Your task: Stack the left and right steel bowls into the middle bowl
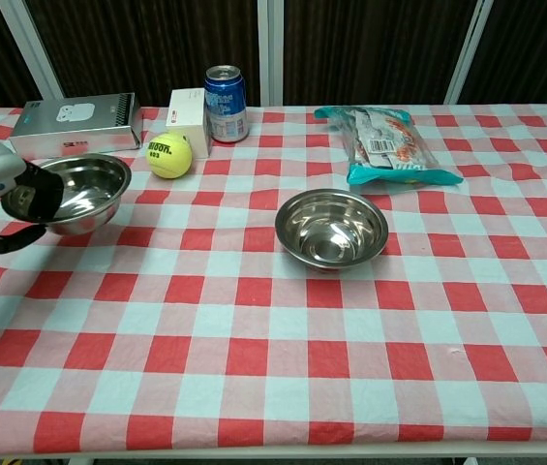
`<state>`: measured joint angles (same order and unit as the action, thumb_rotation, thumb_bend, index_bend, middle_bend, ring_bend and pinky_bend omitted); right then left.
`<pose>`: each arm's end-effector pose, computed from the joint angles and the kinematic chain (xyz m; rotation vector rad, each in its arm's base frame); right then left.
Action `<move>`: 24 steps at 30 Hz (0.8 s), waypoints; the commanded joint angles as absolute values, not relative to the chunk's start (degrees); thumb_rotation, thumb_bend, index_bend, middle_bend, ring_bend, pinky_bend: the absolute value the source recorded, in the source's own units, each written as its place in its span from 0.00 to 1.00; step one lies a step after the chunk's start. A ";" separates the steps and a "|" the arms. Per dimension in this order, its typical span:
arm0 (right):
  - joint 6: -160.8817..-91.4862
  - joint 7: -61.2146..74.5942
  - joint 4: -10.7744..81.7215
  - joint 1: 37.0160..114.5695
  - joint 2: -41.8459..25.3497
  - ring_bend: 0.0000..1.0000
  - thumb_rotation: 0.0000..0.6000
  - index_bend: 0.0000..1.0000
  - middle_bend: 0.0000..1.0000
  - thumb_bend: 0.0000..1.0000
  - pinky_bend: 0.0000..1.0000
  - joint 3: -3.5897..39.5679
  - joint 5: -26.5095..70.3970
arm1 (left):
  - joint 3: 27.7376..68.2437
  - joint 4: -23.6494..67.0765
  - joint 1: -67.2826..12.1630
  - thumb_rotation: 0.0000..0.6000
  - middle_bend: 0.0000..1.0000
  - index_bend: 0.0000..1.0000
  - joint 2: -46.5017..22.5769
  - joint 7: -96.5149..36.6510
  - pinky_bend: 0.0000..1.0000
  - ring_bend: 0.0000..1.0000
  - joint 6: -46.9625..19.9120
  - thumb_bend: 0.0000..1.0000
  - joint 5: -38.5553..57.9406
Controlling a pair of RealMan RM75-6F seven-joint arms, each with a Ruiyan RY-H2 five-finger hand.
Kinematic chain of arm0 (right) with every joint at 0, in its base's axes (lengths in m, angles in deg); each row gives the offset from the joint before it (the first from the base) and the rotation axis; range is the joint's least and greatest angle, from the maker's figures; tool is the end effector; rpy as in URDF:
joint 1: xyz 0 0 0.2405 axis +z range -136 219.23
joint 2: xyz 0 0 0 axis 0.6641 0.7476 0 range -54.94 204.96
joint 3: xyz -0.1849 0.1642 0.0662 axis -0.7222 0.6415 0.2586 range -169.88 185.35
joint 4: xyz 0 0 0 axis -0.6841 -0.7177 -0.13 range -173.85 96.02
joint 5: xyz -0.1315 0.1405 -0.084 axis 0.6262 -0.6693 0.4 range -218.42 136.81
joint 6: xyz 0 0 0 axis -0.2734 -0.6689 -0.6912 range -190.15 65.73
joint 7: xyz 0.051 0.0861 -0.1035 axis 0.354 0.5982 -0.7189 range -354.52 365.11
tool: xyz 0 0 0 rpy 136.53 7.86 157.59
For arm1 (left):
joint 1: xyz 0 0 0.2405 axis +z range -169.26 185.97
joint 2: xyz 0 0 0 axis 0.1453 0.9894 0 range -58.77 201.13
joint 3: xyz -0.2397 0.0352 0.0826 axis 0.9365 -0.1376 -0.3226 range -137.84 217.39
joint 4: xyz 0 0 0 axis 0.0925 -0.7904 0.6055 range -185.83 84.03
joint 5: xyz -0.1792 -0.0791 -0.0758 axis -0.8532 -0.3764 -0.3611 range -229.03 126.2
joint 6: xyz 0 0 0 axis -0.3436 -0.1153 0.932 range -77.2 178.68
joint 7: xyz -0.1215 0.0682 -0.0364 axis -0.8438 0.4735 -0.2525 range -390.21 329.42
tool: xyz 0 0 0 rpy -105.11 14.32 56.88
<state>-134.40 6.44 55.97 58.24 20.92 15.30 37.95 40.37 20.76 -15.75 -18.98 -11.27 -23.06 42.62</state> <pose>-0.2871 -0.2600 0.2029 1.4815 -0.8471 0.8546 -0.2391 0.2608 0.0005 -1.8873 -0.4914 -0.8908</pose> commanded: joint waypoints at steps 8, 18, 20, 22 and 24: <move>-137.24 9.79 55.85 57.32 21.65 0.05 1.00 0.05 0.13 0.06 0.14 17.63 36.59 | 43.14 31.02 -20.97 1.00 0.68 0.66 -19.18 -5.70 1.00 1.00 -19.57 0.40 43.92; -139.05 13.28 55.87 56.48 22.32 0.05 1.00 0.05 0.13 0.06 0.14 18.64 36.95 | 45.18 31.59 -26.43 1.00 0.69 0.66 -23.16 -2.54 1.00 1.00 -14.06 0.40 43.14; -139.37 13.58 56.22 56.38 22.70 0.05 1.00 0.05 0.13 0.06 0.14 18.68 37.44 | 45.16 30.54 -27.02 1.00 0.69 0.66 -23.97 -2.37 1.00 1.00 -13.34 0.40 42.85; -139.53 13.44 56.84 56.38 23.21 0.05 1.00 0.05 0.13 0.06 0.14 18.77 37.82 | 45.19 29.13 -27.75 1.00 0.69 0.66 -25.07 -2.42 1.00 1.00 -12.50 0.40 42.49; -139.62 13.17 57.67 56.44 23.70 0.05 1.00 0.05 0.13 0.06 0.14 18.91 38.07 | 45.18 27.68 -28.54 1.00 0.69 0.66 -26.25 -2.58 1.00 1.00 -11.73 0.40 42.28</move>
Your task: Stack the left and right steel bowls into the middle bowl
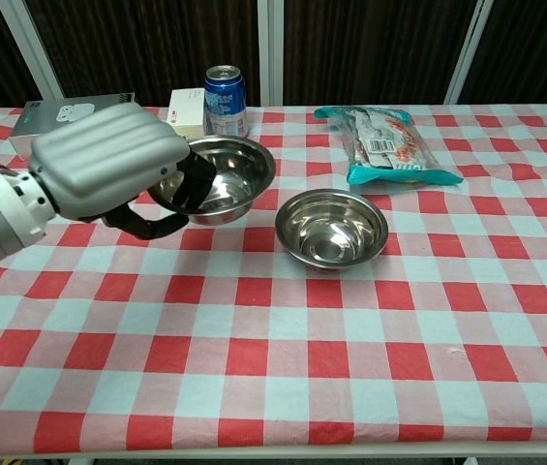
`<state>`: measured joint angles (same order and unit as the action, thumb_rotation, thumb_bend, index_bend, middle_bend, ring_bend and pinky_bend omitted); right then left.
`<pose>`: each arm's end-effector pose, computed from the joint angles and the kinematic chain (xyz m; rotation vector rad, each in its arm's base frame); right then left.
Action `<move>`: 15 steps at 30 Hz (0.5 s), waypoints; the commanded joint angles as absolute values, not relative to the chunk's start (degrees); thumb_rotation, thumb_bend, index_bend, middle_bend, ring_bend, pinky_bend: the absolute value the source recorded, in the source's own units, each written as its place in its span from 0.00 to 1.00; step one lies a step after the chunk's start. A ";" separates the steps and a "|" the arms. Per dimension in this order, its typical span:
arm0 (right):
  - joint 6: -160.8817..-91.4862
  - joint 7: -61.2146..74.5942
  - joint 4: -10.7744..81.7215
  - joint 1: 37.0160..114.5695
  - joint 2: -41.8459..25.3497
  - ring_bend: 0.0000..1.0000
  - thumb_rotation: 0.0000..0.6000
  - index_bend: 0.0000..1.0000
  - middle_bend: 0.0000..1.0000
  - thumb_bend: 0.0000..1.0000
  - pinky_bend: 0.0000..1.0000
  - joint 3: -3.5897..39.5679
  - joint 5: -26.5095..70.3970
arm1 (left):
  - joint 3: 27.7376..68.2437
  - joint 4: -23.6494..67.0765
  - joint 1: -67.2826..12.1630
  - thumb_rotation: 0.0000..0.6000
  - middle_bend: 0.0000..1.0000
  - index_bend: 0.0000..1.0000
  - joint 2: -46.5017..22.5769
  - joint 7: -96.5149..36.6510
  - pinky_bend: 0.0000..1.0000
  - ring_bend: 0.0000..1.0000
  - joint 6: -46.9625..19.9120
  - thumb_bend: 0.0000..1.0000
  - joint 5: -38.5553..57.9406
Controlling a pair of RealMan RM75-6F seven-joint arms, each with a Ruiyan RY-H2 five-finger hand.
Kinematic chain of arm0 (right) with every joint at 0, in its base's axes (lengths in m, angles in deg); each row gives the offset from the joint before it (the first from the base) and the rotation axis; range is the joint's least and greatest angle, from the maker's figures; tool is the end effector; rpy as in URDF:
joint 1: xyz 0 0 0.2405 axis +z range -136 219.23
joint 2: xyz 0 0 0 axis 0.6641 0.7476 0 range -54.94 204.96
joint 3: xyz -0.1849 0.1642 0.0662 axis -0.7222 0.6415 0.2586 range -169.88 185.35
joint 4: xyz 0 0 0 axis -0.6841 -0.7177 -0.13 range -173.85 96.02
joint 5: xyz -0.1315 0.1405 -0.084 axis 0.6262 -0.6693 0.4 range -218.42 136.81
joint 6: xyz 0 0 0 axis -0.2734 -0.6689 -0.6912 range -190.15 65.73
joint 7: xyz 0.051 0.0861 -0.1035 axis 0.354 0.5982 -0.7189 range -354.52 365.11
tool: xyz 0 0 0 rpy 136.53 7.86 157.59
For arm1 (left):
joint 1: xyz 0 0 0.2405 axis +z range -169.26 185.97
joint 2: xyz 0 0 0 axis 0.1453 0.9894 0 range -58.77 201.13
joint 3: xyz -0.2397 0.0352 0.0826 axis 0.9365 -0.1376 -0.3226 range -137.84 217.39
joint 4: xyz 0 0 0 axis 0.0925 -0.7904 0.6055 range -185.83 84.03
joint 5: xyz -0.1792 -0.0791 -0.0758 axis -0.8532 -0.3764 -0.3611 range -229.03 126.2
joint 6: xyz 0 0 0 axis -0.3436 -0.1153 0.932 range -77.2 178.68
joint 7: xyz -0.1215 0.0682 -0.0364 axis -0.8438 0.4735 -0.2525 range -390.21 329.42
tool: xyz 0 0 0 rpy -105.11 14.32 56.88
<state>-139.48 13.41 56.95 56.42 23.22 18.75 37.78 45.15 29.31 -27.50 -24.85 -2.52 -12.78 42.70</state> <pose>-0.2774 -0.2612 0.2337 1.3607 -0.8343 1.0192 -0.1247 0.2794 -0.0474 -2.0755 -0.3712 -1.0630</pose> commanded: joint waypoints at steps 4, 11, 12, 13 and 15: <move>-139.99 12.73 58.93 56.40 24.33 0.05 1.00 0.05 0.13 0.06 0.14 19.19 38.18 | 45.45 25.64 -29.99 1.00 0.69 0.66 -28.06 -2.87 1.00 1.00 -11.10 0.40 42.35; -141.98 12.70 60.48 55.97 25.16 0.05 1.00 0.05 0.13 0.06 0.14 20.42 37.79 | 46.60 24.58 -32.34 1.00 0.69 0.66 -29.10 -2.93 1.00 1.00 -10.58 0.40 42.21; -142.22 12.77 60.86 55.89 25.49 0.05 1.00 0.05 0.13 0.06 0.14 20.62 37.72 | 46.66 24.33 -32.75 1.00 0.69 0.66 -29.36 -2.78 1.00 1.00 -10.28 0.40 42.14; -142.34 12.80 61.13 55.84 25.74 0.05 1.00 0.05 0.13 0.06 0.14 20.74 37.67 | 46.69 24.13 -33.03 1.00 0.69 0.66 -29.62 -2.70 1.00 1.00 -10.04 0.40 42.02; -142.62 12.85 61.70 55.75 26.25 0.05 1.00 0.05 0.14 0.06 0.14 21.04 37.52 | 46.70 23.68 -33.49 1.00 0.69 0.66 -30.41 -2.16 1.00 1.00 -9.60 0.40 41.60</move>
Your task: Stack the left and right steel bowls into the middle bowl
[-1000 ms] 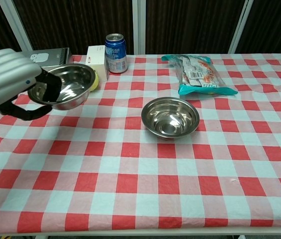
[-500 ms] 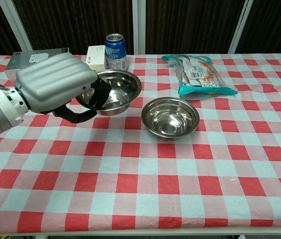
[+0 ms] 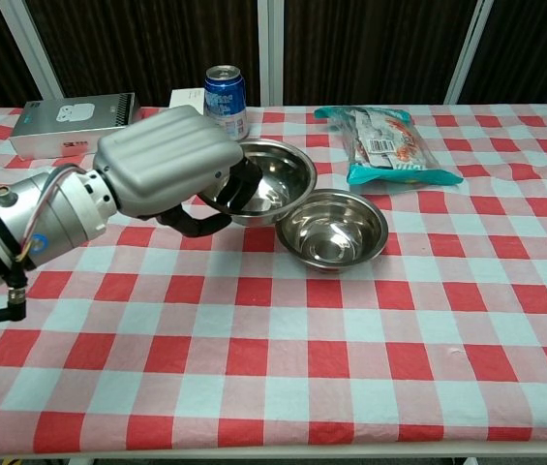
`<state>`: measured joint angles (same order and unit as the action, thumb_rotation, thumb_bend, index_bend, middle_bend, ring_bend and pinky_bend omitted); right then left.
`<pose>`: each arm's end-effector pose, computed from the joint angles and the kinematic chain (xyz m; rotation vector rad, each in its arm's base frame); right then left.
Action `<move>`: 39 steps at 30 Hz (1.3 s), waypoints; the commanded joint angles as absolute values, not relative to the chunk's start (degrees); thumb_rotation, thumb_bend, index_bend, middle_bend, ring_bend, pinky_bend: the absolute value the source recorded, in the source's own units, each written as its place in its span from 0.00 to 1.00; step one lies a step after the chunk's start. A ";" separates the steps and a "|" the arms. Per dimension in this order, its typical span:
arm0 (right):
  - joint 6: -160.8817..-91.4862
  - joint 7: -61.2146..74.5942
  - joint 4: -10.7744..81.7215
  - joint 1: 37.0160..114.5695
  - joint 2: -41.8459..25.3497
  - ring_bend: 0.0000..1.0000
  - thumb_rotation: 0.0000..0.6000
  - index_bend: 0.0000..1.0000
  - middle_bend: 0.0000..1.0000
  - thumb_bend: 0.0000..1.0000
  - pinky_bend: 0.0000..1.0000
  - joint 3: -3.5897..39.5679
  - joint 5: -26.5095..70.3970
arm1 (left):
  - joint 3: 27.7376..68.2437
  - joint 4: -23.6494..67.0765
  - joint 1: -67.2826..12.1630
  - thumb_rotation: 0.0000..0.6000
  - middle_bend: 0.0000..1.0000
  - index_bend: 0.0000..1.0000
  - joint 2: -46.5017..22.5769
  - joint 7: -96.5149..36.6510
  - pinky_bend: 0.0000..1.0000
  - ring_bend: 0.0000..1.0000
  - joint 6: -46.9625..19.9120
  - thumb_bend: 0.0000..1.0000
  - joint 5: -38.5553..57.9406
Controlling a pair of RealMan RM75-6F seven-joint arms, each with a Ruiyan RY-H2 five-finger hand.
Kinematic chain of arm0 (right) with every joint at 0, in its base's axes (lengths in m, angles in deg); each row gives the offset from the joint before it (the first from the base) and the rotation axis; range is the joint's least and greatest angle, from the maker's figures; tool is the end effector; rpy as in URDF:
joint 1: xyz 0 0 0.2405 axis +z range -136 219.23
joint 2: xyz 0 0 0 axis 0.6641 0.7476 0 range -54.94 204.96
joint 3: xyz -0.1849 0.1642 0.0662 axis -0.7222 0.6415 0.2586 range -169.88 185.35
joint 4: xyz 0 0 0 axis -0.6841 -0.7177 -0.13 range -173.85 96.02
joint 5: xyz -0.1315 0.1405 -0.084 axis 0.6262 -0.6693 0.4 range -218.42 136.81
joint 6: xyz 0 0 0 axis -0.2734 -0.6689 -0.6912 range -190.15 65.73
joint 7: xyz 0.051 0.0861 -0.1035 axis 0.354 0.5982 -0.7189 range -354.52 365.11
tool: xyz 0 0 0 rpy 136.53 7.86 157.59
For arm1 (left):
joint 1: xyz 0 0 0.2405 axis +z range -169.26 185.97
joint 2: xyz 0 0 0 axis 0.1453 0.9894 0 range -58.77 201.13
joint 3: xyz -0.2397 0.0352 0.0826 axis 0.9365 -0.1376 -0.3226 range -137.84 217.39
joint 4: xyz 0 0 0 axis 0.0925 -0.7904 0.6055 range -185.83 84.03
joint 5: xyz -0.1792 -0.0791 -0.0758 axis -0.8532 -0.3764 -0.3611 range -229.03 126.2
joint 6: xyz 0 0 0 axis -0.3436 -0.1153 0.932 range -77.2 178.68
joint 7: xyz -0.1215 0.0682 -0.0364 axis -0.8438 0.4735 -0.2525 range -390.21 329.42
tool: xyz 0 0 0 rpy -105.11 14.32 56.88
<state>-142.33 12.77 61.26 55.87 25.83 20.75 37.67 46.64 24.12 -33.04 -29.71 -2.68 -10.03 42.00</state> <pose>-0.2572 -0.2600 0.2486 1.3286 -0.7902 1.0883 -0.0965 0.2945 -0.0714 -2.1224 -0.3048 -1.0841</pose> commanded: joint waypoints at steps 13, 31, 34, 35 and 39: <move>-143.36 14.10 62.24 55.31 27.07 0.05 1.00 0.05 0.14 0.06 0.14 22.02 36.50 | 46.74 25.74 -34.56 1.00 0.69 0.67 -32.96 2.17 1.00 1.00 -10.17 0.41 40.40; -144.74 15.11 62.95 54.24 29.06 0.05 1.00 0.05 0.14 0.06 0.14 22.76 36.26 | 46.85 20.24 -38.69 1.00 0.69 0.67 -37.54 -2.49 1.00 1.00 -8.84 0.41 41.05; -144.72 15.48 62.85 54.06 29.37 0.05 1.00 0.05 0.14 0.06 0.14 22.80 36.08 | 46.83 18.76 -39.25 1.00 0.69 0.66 -38.74 -3.37 1.00 1.00 -8.60 0.41 40.90; -144.68 15.56 62.79 54.04 29.41 0.05 1.00 0.05 0.14 0.06 0.14 22.82 36.03 | 46.81 18.10 -39.47 1.00 0.69 0.66 -39.22 -3.77 1.00 1.00 -8.50 0.41 40.83; -144.55 15.75 62.54 54.01 29.43 0.05 1.00 0.05 0.14 0.06 0.14 22.86 35.85 | 46.95 15.44 -40.34 1.00 0.69 0.66 -40.72 -5.42 1.00 1.00 -8.29 0.40 40.75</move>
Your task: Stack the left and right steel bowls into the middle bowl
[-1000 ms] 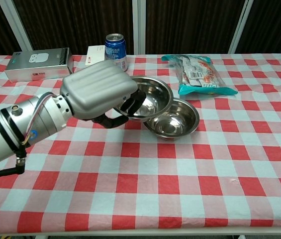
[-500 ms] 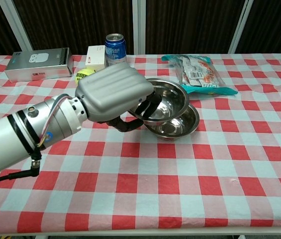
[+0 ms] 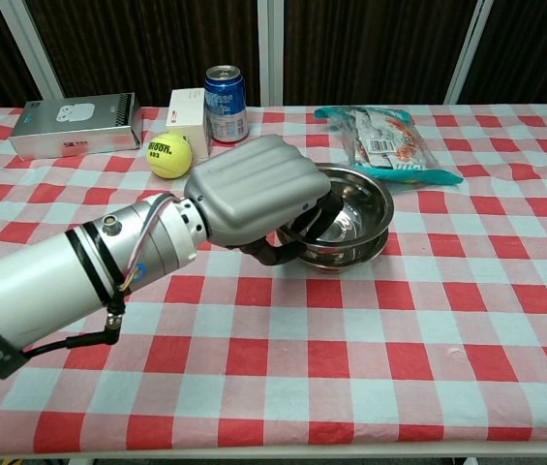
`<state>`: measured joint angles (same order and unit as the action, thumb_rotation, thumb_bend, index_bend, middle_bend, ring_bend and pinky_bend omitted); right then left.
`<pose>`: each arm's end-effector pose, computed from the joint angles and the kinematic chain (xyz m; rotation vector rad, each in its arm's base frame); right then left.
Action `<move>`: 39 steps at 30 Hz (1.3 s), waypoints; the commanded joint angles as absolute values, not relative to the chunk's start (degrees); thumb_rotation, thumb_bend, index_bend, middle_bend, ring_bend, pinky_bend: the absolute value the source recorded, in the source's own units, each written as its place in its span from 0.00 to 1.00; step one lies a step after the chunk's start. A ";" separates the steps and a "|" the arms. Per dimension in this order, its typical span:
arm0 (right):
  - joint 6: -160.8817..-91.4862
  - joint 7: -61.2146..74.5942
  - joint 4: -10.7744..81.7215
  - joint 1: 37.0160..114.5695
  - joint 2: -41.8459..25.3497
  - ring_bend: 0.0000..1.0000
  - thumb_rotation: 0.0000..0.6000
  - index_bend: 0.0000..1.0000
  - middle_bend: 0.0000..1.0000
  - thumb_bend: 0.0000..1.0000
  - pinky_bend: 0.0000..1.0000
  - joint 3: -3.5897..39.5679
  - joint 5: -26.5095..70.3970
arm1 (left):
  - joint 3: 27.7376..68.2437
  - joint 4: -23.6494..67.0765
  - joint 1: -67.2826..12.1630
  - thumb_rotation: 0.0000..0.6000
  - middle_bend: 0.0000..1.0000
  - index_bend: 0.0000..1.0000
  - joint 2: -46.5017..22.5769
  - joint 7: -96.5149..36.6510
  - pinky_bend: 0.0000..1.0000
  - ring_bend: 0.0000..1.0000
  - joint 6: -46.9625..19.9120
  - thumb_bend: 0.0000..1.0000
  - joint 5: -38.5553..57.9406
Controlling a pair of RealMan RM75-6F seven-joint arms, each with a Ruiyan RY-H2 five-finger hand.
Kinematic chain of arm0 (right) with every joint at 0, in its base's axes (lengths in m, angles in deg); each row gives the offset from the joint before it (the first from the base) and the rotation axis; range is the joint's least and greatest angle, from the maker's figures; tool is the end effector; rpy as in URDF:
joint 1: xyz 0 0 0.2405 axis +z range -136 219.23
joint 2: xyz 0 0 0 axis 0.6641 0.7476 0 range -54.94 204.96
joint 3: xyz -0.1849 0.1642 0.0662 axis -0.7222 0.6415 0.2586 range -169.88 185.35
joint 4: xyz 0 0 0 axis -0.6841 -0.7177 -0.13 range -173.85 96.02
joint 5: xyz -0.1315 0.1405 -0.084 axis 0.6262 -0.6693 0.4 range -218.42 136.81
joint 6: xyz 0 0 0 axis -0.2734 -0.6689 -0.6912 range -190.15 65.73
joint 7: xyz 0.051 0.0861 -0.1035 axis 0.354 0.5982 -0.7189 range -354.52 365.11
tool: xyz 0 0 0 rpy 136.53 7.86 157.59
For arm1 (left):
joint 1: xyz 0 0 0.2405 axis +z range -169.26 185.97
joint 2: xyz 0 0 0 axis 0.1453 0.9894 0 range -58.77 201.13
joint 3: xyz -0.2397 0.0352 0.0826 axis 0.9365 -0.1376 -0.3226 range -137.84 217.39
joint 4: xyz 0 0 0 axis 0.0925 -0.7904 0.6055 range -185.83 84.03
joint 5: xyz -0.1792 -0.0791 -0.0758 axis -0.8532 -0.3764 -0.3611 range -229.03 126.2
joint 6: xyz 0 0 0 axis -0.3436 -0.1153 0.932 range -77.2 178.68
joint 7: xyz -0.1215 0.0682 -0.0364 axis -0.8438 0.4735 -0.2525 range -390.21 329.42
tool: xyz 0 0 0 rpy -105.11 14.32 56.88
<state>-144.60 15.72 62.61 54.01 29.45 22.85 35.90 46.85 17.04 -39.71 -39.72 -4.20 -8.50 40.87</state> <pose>-0.2550 -0.2551 0.2768 1.2530 -0.7655 1.1269 -0.0489 0.2868 -0.1184 -2.1941 -0.2947 -1.1700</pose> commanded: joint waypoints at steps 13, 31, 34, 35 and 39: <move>-144.39 15.08 62.75 54.26 29.24 0.05 1.00 0.05 0.14 0.06 0.14 22.96 36.02 | 46.07 14.18 -40.84 1.00 0.40 0.27 -37.51 -10.61 0.99 0.99 -10.05 0.17 41.69; -141.76 11.40 63.09 55.27 25.99 0.05 1.00 0.05 0.14 0.06 0.14 19.59 40.22 | 47.73 32.16 -22.57 1.00 0.34 0.29 -10.70 -1.92 0.69 0.53 -22.27 0.15 25.23; -140.43 10.27 61.65 55.59 24.22 0.05 1.00 0.05 0.14 0.06 0.14 18.42 40.56 | 46.74 32.86 -18.54 1.00 0.26 0.29 -8.76 -6.80 0.46 0.29 -26.21 0.15 25.18; -139.93 9.76 60.93 55.55 23.62 0.05 1.00 0.05 0.14 0.06 0.14 17.78 40.74 | 46.31 32.90 -17.46 1.00 0.24 0.28 -8.32 -8.27 0.39 0.24 -27.17 0.15 25.39; -139.10 8.46 57.21 55.26 20.66 0.04 1.00 0.05 0.12 0.06 0.14 15.80 41.67 | 44.16 32.13 -12.88 1.00 0.22 0.27 -6.93 -13.66 0.28 0.17 -30.66 0.14 26.09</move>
<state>-139.67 9.30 58.85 55.38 22.13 16.87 41.13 45.56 32.29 -15.13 -8.27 -11.03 -28.86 25.91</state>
